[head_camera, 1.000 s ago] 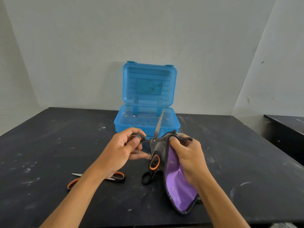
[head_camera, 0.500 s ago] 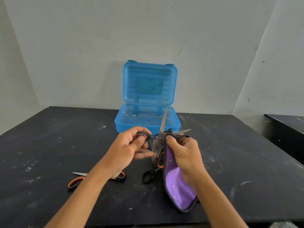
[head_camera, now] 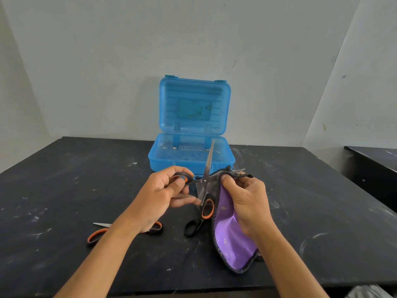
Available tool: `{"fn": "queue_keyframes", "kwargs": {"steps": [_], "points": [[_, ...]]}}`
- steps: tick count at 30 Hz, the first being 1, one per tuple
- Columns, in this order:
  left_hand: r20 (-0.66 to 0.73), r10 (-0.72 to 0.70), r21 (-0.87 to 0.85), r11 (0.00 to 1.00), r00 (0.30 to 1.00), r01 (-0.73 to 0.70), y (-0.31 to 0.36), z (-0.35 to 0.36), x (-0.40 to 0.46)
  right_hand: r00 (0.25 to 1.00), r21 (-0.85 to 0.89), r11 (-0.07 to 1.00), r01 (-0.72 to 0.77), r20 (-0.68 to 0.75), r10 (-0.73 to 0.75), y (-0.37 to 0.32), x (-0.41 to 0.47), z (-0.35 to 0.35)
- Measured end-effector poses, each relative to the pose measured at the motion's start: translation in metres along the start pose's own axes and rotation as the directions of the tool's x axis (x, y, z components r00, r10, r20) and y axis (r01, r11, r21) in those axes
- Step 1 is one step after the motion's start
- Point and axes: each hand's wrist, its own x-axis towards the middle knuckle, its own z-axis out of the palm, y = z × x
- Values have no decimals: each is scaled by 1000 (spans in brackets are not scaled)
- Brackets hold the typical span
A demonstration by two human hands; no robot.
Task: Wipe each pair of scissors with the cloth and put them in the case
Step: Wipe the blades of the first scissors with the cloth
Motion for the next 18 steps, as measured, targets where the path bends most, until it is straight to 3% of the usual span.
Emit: {"fn": "queue_keyframes", "kwargs": {"steps": [18], "points": [[-30, -6, 3, 1000, 1000, 6, 1, -2, -5, 989, 23, 999, 29, -145, -25, -10, 0, -2]]}}
